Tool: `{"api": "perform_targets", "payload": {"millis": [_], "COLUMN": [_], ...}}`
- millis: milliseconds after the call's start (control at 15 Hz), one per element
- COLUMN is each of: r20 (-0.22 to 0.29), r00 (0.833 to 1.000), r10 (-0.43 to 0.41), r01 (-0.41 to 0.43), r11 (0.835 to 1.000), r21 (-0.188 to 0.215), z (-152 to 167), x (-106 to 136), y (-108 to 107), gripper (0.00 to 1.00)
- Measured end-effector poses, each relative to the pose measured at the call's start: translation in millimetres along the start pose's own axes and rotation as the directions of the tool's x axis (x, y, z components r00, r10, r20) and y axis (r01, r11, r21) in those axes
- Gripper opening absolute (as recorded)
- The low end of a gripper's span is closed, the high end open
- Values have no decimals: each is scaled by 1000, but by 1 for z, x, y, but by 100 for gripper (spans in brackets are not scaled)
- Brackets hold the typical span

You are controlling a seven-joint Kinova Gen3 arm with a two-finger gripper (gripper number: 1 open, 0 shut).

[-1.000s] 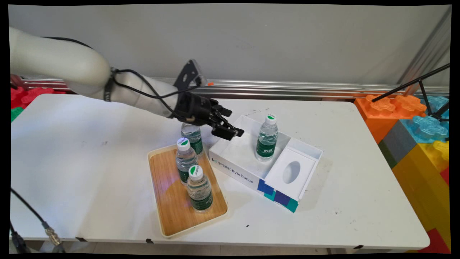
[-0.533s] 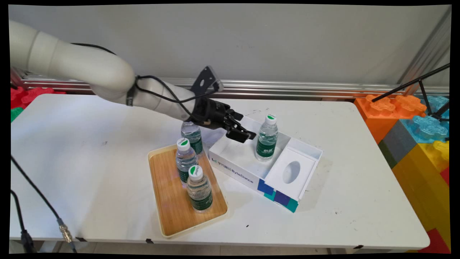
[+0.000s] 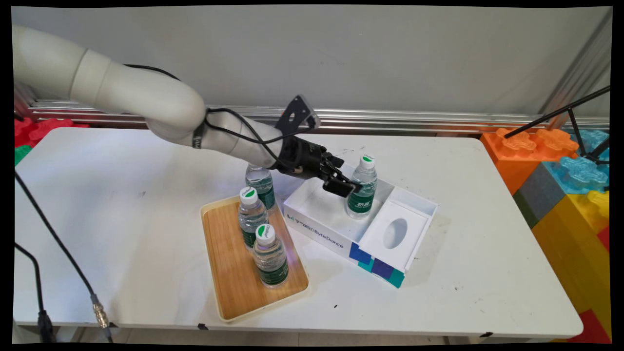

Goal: Pick up the green bottle from the white box, then place the picked object on the tray

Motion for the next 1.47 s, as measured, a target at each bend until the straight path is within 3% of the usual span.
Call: {"api": "perform_targets", "payload": {"millis": [867, 933, 1467], "r20": [-23, -27, -31], "r00": [1000, 999, 999], "r10": [22, 28, 43], "r01": [-22, -29, -44], "r11": [1000, 999, 999], "r21": [-15, -16, -23], "z": [38, 41, 48], "x": [3, 2, -4], "y": [2, 2, -1], "gripper": [100, 0, 0]}}
